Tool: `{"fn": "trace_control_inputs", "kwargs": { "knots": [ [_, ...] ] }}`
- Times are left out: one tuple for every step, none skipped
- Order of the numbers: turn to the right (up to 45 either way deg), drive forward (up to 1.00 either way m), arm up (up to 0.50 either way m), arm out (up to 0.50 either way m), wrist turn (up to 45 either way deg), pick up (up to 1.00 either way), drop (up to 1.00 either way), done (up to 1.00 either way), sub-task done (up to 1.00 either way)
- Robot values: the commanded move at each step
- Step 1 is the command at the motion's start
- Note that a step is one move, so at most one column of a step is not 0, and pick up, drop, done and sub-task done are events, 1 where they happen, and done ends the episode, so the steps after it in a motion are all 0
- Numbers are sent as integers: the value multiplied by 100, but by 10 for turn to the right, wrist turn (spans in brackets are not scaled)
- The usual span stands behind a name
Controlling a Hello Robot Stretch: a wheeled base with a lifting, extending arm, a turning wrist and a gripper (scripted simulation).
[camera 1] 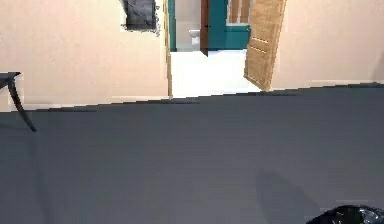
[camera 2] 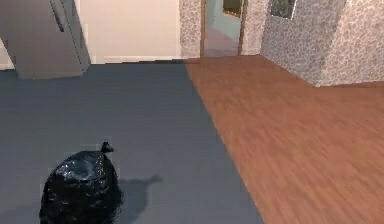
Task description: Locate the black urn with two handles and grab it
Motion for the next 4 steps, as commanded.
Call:
{"fn": "trace_control_inputs", "kwargs": {
  "knots": [
    [0, 95, 0, 0, 0, 0, 0, 0, 0],
    [30, 0, 0, 0, 0, 0, 0, 0, 0],
    [0, 100, 0, 0, 0, 0, 0, 0, 0],
    [0, 100, 0, 0, 0, 0, 0, 0, 0]
  ]
}}
